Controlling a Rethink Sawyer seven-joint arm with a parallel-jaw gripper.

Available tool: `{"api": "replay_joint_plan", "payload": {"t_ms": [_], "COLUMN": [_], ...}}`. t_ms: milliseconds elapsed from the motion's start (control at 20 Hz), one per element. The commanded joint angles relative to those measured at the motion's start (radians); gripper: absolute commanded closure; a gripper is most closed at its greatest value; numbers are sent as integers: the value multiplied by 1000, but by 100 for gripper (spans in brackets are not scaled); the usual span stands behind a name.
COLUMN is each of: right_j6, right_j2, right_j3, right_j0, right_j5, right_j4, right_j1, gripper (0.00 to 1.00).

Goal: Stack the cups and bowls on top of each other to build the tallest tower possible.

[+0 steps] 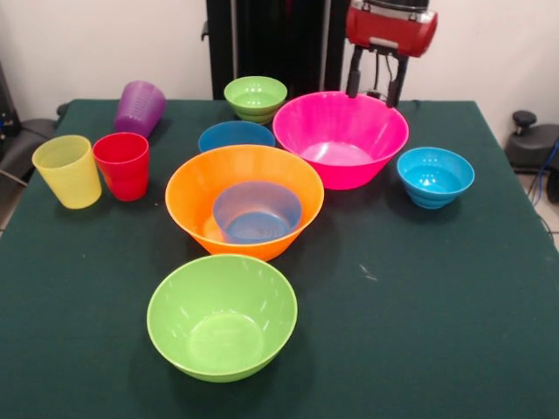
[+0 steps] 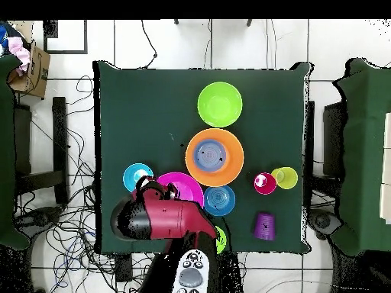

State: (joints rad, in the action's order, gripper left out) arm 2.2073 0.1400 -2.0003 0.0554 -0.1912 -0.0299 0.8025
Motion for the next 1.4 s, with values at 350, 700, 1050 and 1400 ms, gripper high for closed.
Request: {"api": "replay_joint_plan", "payload": {"t_ms": [350,700,1050,1400], "right_j6": [162,163,193,190], "right_j2": [-31,-45,-11,11], "right_j3": [57,73,90,96], "right_j0": [33,39,110,152], "right_j5": [94,116,103,97], "right_j4": [49,67,121,175], "right_j1": [-160,-190,-202,-209], "gripper": [0,0,0,0]}}
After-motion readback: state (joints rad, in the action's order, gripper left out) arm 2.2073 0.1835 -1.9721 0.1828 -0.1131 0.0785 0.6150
